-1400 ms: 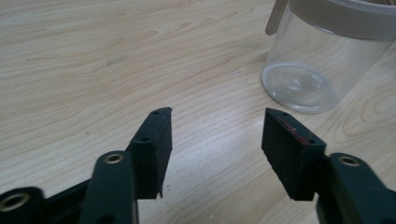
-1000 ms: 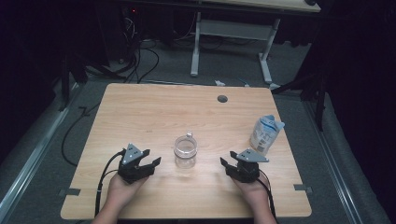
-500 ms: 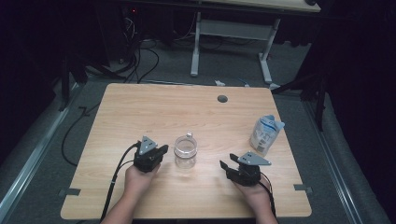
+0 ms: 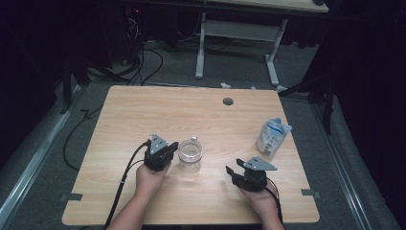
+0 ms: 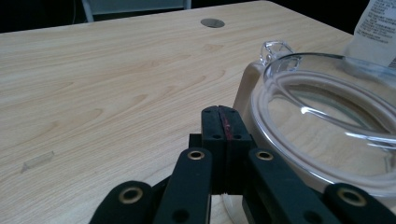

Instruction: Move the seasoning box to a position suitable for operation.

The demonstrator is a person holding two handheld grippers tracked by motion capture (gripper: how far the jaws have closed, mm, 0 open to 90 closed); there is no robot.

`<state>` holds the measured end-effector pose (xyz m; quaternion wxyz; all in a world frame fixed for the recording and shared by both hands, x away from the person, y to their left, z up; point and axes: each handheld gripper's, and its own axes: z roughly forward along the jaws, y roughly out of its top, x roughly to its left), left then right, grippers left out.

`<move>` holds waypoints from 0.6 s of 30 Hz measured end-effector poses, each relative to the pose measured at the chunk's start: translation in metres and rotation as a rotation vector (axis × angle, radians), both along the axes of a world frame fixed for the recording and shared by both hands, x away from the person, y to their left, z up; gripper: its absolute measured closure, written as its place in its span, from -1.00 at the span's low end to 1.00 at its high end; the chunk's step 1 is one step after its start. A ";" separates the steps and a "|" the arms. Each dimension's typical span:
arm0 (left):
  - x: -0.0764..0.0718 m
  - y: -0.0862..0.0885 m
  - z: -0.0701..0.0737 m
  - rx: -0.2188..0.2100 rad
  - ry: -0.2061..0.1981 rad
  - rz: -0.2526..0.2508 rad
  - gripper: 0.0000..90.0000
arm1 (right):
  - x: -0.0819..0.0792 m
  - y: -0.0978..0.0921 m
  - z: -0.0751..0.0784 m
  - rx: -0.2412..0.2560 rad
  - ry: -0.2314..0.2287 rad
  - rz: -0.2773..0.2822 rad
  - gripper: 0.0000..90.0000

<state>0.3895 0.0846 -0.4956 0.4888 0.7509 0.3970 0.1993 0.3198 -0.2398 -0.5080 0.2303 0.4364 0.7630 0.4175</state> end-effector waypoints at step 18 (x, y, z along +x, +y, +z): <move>-0.031 -0.005 -0.002 -0.011 -0.027 -0.025 1.00 | 0.001 0.002 -0.002 -0.018 0.005 0.002 0.04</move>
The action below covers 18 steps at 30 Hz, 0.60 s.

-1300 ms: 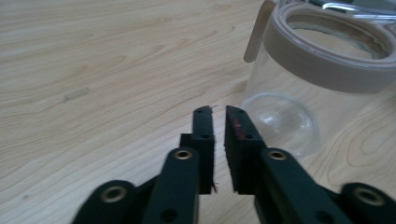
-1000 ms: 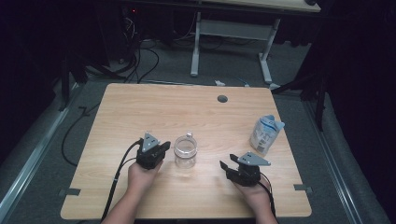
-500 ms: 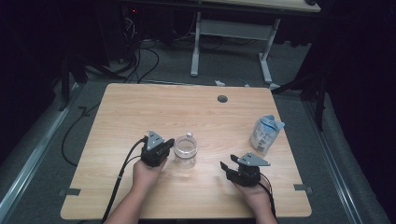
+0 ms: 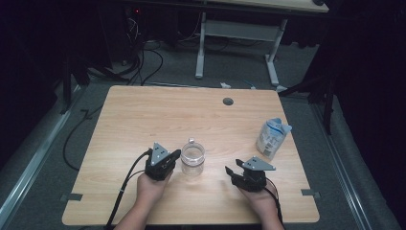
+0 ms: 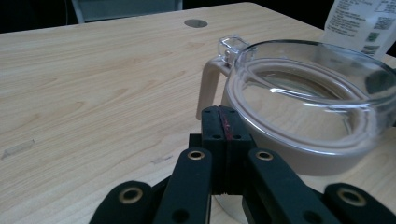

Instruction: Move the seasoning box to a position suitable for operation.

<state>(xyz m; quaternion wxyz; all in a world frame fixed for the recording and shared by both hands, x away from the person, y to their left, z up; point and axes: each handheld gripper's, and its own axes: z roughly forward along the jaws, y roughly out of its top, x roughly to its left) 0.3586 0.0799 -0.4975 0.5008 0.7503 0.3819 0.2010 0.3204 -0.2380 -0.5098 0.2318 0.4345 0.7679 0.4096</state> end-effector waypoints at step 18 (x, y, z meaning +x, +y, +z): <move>-0.035 -0.017 0.004 -0.001 -0.015 -0.086 0.95 | -0.001 0.003 -0.001 0.005 0.002 0.018 0.08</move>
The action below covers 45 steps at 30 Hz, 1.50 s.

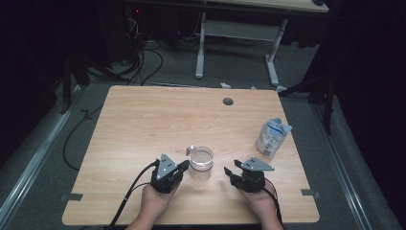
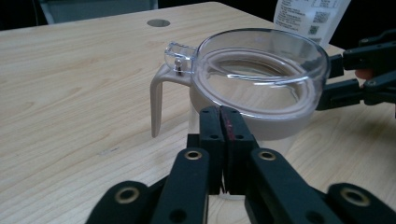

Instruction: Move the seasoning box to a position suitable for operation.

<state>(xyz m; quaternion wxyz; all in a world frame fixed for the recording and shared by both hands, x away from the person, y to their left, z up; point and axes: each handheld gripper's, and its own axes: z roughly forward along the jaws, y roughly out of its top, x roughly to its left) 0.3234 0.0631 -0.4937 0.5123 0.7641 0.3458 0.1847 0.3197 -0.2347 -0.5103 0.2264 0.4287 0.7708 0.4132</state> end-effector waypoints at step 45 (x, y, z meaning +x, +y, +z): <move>0.001 0.155 -0.027 0.063 0.116 0.315 0.29 | -0.025 0.064 0.021 0.050 -0.091 0.214 0.99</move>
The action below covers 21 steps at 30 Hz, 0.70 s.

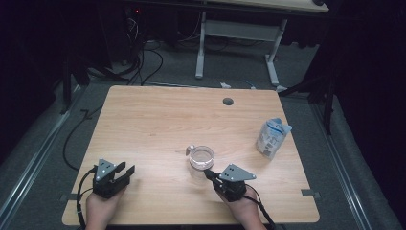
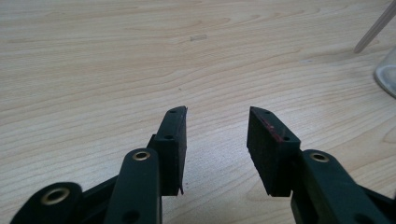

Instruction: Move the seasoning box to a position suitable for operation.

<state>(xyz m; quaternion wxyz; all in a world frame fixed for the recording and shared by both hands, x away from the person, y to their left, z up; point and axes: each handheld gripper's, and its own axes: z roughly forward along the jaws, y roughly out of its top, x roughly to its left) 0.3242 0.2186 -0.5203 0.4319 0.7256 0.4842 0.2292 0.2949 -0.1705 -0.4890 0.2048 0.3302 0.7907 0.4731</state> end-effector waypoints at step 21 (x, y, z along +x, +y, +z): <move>0.003 -0.033 0.005 -0.028 -0.013 -0.069 0.34 | 0.024 -0.028 -0.007 -0.005 0.020 -0.142 0.93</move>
